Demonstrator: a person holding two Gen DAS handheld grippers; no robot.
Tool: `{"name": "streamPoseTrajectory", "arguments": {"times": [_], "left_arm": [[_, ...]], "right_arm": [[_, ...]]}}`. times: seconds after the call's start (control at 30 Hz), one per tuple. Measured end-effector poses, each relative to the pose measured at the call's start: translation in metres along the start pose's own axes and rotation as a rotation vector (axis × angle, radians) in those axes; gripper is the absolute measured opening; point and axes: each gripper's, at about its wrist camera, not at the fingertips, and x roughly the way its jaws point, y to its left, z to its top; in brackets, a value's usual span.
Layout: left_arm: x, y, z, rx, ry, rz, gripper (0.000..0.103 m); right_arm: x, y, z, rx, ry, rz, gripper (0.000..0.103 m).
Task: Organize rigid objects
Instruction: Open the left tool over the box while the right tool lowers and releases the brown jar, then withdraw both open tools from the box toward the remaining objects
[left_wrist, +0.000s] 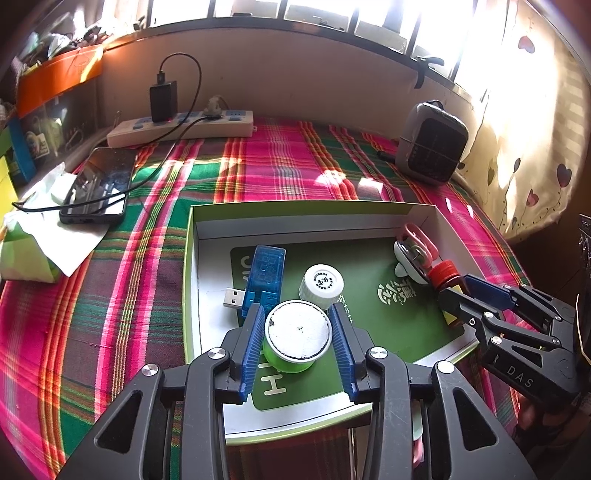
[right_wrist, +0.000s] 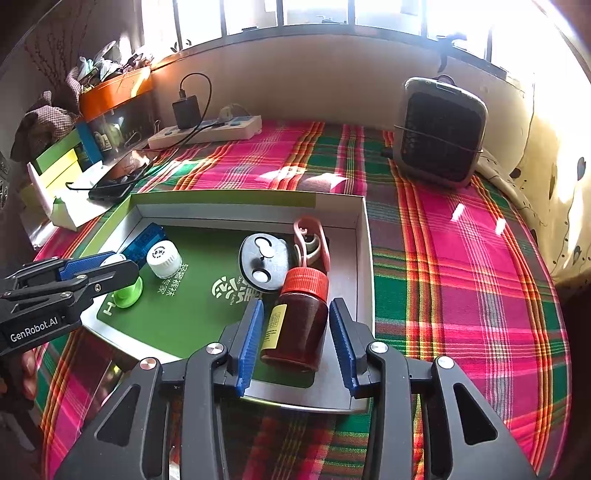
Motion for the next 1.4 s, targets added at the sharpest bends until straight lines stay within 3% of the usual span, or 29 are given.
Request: {"name": "streamPoseTrajectory", "arguments": {"times": [0.4, 0.53, 0.87, 1.4], "left_arm": [[-0.009, -0.002, -0.005, 0.001, -0.025, 0.000, 0.040], [-0.016, -0.004, -0.008, 0.004, -0.036, 0.000, 0.041], [-0.038, -0.005, -0.019, -0.007, -0.063, -0.011, 0.043], [-0.073, 0.005, -0.049, -0.040, -0.102, -0.025, 0.043]], "right_arm": [[-0.009, 0.001, -0.004, 0.015, -0.023, 0.004, 0.043], [-0.013, 0.002, -0.005, 0.019, -0.034, 0.007, 0.049], [-0.033, 0.003, -0.013, 0.040, -0.062, 0.013, 0.050], [-0.068, 0.024, -0.053, 0.036, -0.029, 0.063, 0.050]]}}
